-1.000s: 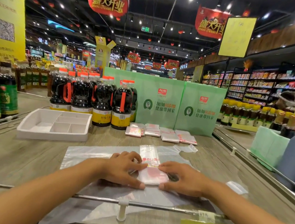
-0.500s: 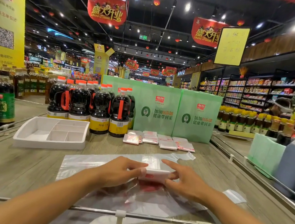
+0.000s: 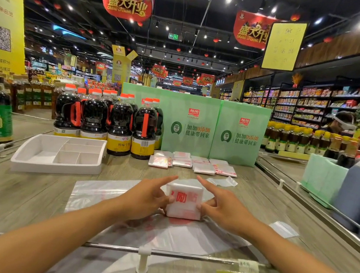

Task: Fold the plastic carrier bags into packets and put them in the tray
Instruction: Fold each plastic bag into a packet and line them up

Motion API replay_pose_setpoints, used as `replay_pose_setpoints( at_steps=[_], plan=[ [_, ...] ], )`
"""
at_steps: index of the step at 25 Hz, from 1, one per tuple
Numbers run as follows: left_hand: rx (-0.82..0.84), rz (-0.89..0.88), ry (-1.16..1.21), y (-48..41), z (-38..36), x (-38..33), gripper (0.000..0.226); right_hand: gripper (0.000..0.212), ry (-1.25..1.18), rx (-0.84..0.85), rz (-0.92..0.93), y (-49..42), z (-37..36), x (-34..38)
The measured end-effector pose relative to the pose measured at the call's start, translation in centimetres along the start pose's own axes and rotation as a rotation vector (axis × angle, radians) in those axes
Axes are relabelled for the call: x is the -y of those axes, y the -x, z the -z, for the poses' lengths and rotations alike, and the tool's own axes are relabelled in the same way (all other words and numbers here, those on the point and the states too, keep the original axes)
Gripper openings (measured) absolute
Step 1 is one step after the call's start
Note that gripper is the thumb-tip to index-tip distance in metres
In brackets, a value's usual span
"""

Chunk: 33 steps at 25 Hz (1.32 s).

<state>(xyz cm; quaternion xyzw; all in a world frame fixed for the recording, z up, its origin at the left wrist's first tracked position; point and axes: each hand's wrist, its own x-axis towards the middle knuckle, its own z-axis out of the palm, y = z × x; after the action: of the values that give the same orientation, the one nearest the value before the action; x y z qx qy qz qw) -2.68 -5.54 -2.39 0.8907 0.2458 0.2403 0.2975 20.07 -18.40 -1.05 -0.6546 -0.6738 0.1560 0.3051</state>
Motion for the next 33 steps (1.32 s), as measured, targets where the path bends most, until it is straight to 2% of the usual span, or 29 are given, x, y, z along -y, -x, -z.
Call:
replay_pose_setpoints(
  at_steps=[2, 5, 11, 16, 21, 26, 33],
  plan=[
    [-0.012, 0.018, 0.011, -0.1, -0.1, 0.0, 0.065, 0.075, -0.001, -0.017, 0.008, -0.2, -0.2, -0.1],
    [-0.038, 0.002, -0.036, -0.2, -0.6, 0.1, 0.056, 0.064, 0.039, -0.043, -0.011, -0.7, -0.4, -0.8],
    [0.089, -0.004, -0.354, -0.9, -0.9, 1.1, 0.044, 0.046, 0.289, 0.130, 0.006, -1.0, -0.9, -1.5],
    [0.170, 0.065, -0.471, -1.2, -0.5, 1.8, 0.050, 0.062, 0.460, 0.181, 0.016, -1.7, -0.3, -2.9],
    [0.298, 0.047, -0.521, -1.6, 0.0, 1.7, 0.055, 0.082, 0.471, 0.271, -0.038, -2.0, 0.4, -2.6],
    [0.332, -0.046, -0.448, -0.9, 0.0, 1.7, 0.058, 0.064, 0.417, 0.300, 0.055, -0.8, 0.1, -2.4],
    [0.286, -0.072, -0.363, 0.3, 0.6, 1.1, 0.072, 0.073, 0.288, 0.288, 0.014, 0.3, 0.6, -2.1]
  ],
)
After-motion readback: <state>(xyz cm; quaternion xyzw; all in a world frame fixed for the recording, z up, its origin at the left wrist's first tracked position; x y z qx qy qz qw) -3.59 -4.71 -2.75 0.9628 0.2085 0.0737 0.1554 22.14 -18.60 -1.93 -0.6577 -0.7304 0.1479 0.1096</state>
